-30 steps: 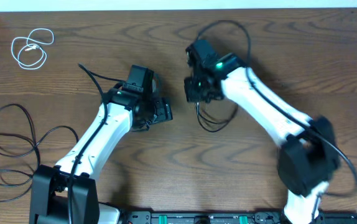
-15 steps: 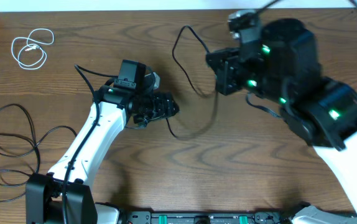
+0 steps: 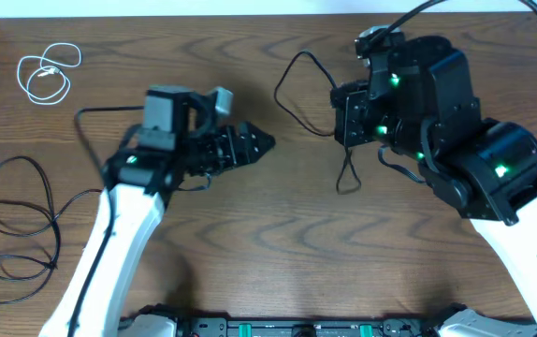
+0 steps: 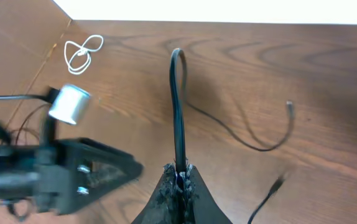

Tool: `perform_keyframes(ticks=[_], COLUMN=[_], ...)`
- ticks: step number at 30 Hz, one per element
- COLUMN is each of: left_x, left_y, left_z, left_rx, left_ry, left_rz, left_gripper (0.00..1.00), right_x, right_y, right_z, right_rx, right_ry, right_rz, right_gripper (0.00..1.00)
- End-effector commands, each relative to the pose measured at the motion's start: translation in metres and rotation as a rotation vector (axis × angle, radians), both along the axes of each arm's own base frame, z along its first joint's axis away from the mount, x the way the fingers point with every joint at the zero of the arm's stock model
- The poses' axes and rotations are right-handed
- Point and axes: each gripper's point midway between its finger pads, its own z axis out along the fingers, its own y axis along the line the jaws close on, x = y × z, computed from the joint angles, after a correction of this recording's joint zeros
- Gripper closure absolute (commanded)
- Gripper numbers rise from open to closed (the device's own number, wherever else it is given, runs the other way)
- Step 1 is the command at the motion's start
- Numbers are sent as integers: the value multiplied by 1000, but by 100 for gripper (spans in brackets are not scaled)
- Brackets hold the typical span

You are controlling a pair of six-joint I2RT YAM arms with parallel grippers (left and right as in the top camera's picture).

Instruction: Untangle cables

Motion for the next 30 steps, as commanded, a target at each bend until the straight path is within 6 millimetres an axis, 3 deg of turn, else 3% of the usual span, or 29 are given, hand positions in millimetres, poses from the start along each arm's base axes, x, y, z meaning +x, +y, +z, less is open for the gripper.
perform_keyframes(ticks=[1, 7, 12, 26, 30], left_x=[-1, 1, 9, 15, 14], left_y=[2, 2, 1, 0, -1], left_z=[38, 86, 112, 133, 133], left_rx=[-137, -355, -520, -716, -735], left_ry=[46, 103, 178, 344, 377], left_rz=[119, 260, 337, 423, 434], left_gripper=[24, 24, 24, 25, 37], right_x=[-5, -19, -30, -50, -55], right_y=[8, 25, 36, 64, 71], right_z=[1, 5, 8, 16, 16], right_rx=[37, 102, 142, 166, 153], right_ry=[20, 57, 78, 56, 39], right_rz=[40, 146, 229, 337, 376], right_gripper=[99, 99, 99, 99, 99])
